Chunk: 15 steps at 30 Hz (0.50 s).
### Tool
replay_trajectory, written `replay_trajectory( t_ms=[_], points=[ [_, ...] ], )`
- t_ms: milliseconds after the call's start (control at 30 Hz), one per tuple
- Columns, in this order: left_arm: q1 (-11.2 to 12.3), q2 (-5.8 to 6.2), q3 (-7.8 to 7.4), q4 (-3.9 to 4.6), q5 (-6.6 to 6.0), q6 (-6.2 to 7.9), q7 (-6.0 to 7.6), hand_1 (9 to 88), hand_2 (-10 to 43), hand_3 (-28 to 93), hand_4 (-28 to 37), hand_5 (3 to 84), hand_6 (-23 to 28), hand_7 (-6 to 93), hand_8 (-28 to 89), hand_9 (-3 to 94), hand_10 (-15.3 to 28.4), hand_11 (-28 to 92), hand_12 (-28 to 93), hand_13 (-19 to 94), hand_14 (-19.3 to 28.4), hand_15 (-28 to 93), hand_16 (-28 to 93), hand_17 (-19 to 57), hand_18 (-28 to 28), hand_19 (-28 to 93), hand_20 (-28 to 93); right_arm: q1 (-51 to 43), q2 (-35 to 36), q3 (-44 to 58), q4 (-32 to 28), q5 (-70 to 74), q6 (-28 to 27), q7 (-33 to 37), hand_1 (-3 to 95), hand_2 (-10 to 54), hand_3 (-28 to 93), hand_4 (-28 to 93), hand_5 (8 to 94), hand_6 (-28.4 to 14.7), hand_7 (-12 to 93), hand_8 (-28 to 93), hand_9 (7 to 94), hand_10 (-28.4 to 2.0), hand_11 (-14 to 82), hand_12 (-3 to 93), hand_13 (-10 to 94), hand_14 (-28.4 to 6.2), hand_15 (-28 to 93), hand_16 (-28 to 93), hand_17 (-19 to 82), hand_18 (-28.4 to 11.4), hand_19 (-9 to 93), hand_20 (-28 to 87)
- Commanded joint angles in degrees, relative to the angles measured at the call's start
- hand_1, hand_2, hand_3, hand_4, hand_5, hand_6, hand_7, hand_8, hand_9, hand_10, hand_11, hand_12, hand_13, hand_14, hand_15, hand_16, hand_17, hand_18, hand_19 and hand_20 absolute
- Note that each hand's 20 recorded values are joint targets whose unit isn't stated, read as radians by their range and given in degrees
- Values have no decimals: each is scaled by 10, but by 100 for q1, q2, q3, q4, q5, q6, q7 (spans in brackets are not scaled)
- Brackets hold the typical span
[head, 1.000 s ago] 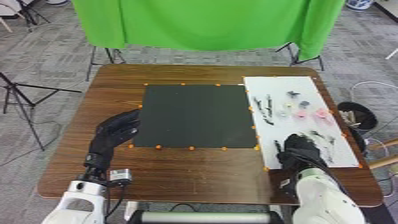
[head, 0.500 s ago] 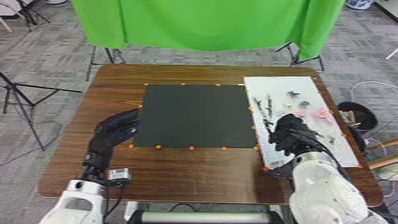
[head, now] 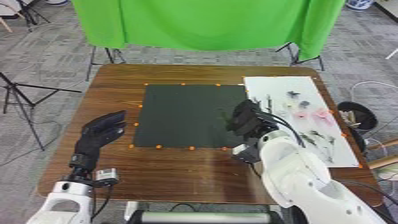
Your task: Arrange flowers
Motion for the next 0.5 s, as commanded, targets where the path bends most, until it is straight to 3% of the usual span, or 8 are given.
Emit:
replay_trajectory(
  t_ms=[33, 200, 400, 500],
  points=[
    [243, 121, -253, 152, -261, 325, 11, 392, -95, 622, -128, 464, 10, 177, -69, 369, 108, 234, 172, 350, 161, 249, 12, 113, 168, 258, 215, 800, -238, -678, 492, 490, 332, -160, 582, -95, 601, 248, 666, -75, 519, 198, 892, -143, 347, 397, 937, -23, 615, 232, 721, -64, 932, 424],
    [225, 94, -260, 238, -268, 345, 68, 391, -95, 624, -130, 466, 11, 178, -70, 371, 107, 235, 171, 351, 162, 253, 12, 112, 166, 253, 215, 1270, -408, -1143, 887, 1173, 658, -278, 583, -95, 599, 246, 663, -74, 526, 193, 894, -144, 342, 393, 937, -23, 610, 227, 722, -61, 932, 411],
    [421, 68, -325, 239, -219, 306, 18, 391, -95, 627, -130, 467, 9, 182, -71, 372, 108, 238, 172, 353, 163, 258, 12, 112, 164, 248, 215, 1784, -664, -1747, 1333, 1727, 966, -421, 584, -95, 604, 236, 662, -72, 533, 185, 898, -145, 329, 391, 937, -27, 597, 223, 724, -59, 931, 382],
    [476, 45, -329, 259, -262, 340, 42, 390, -95, 628, -130, 467, 9, 183, -72, 372, 108, 238, 171, 353, 163, 259, 11, 112, 164, 246, 216, 1996, -767, -2001, 1501, 1972, 1106, -481, 590, -95, 600, 235, 661, -71, 534, 186, 901, -150, 323, 391, 937, -28, 596, 222, 724, -61, 932, 374]
  ],
)
